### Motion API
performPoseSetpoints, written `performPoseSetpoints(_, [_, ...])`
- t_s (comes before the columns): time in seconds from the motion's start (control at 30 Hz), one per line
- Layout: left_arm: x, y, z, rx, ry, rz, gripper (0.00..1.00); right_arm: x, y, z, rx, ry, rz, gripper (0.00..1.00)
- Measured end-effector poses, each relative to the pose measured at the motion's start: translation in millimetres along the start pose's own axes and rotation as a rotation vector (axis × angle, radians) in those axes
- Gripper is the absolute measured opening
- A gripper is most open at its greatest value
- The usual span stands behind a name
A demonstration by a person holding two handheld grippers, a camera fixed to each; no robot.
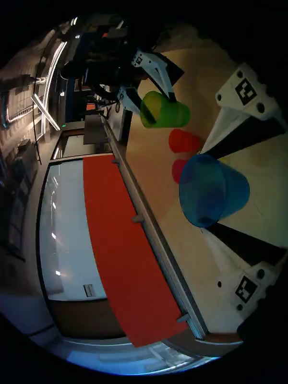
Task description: Pour water
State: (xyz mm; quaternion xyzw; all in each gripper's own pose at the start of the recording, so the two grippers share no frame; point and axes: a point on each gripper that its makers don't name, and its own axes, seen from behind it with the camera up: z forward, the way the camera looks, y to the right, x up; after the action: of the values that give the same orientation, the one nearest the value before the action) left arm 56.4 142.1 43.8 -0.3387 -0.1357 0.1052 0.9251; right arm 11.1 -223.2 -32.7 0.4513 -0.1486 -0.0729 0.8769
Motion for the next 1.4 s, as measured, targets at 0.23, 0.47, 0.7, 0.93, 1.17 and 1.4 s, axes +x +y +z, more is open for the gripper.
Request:
performPoseSetpoints(0.23, [-29, 5.5, 7.8, -0.029, -0.088, 0.014, 0.88, -20, 3, 2.2, 0.009, -0.059, 0.001, 0.90])
performPoseSetpoints(0.47, [-56, 7.8, 11.1, -0.058, -0.177, 0.042, 0.88, -42, 4, 7.4, 0.025, -0.127, -0.008, 0.90])
performPoseSetpoints(0.7, [-77, 9.0, 18.5, -0.081, -0.250, 0.073, 0.88, -59, 1, 15.1, 0.042, -0.182, -0.032, 0.90])
performPoseSetpoints(0.93, [-92, 13.8, 27.4, -0.111, -0.299, 0.078, 0.88, -75, 4, 23.5, 0.044, -0.226, -0.019, 0.91])
performPoseSetpoints(1.17, [-105, 14.8, 37.6, -0.135, -0.329, 0.079, 0.88, -93, 6, 29.2, 0.046, -0.269, -0.026, 0.91])
performPoseSetpoints(1.4, [-116, 16.9, 44.2, -0.158, -0.347, 0.067, 0.88, -111, 7, 36.1, 0.050, -0.313, -0.034, 0.91])
